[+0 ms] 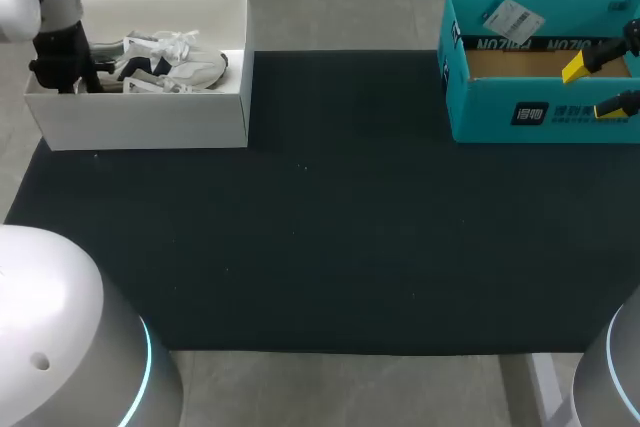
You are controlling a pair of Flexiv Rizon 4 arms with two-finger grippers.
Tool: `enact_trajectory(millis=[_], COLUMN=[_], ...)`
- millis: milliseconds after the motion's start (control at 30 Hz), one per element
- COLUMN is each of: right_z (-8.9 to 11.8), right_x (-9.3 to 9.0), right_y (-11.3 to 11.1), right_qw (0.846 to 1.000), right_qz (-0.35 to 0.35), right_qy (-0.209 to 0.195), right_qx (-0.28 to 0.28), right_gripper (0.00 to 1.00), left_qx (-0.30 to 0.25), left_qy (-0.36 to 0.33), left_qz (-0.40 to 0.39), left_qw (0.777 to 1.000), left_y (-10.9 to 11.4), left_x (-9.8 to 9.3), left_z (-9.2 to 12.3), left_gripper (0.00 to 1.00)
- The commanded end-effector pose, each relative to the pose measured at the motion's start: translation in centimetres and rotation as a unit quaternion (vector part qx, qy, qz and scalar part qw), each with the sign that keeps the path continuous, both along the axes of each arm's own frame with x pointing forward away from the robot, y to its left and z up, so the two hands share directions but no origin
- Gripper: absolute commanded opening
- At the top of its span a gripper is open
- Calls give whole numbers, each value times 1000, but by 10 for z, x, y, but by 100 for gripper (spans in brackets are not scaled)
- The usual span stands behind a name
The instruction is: Take the shoe out of the shoebox, open the shoe tongue, remove and reinsert the insole, then place the shoe into the shoebox
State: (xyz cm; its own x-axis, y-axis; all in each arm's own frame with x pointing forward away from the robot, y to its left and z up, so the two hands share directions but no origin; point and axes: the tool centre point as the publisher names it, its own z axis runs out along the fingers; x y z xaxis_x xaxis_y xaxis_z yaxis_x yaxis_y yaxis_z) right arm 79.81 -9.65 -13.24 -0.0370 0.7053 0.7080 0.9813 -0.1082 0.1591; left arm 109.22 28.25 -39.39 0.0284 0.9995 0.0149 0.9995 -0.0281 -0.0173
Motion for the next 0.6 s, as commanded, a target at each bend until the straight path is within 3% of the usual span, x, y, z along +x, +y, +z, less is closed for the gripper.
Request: enact_trajectory(millis=[33,300,600], right_z=[0,0,0], right_x=[0,0,0], right_y=[0,0,0], right_qw=[1000,1000,1000], right_qz=[-1,-1,-1], right_qy=[1,1,1], right_qx=[-1,-1,-1], right_gripper=[100,100,100], left_qx=[-2,-8,-17], left_qy=[-1,3,11], left_qz=[-1,-15,-56], left_qw=[1000,1000,998], left_y=[-3,0,1], left_x=[-1,-3,-6], left_z=[0,15,56], left_gripper=[0,0,0])
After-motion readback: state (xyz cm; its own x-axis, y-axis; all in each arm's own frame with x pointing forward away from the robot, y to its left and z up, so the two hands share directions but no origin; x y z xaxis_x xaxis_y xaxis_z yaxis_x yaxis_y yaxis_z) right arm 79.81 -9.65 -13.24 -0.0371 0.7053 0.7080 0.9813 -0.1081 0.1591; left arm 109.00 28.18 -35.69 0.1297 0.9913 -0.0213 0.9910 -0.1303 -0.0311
